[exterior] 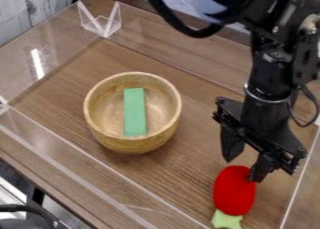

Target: Move the red fruit to the left

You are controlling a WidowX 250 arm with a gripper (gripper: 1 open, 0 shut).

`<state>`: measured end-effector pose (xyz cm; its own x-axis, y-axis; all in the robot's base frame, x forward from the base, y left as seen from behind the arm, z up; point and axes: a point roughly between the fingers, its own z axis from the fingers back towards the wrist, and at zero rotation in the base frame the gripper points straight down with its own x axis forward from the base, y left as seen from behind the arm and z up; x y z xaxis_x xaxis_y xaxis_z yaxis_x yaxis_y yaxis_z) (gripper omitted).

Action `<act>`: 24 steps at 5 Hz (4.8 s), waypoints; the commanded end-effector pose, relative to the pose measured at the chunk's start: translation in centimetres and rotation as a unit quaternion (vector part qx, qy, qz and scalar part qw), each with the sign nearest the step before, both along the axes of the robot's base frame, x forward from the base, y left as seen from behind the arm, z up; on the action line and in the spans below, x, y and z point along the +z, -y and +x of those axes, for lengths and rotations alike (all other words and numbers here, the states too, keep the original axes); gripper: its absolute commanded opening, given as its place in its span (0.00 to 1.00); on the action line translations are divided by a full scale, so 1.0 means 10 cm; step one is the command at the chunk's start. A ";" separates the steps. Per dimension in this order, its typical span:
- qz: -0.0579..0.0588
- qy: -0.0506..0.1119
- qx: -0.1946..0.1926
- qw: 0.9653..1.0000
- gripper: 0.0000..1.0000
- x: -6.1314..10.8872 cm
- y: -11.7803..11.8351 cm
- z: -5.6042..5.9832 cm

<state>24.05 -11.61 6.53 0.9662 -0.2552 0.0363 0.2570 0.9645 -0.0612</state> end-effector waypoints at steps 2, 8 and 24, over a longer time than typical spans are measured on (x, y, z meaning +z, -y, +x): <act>-0.012 0.023 0.016 1.000 1.00 0.08 -0.03 0.06; 0.000 0.003 0.036 0.999 1.00 -0.17 -0.06 0.05; 0.024 0.081 0.240 0.967 0.00 0.78 -1.62 0.25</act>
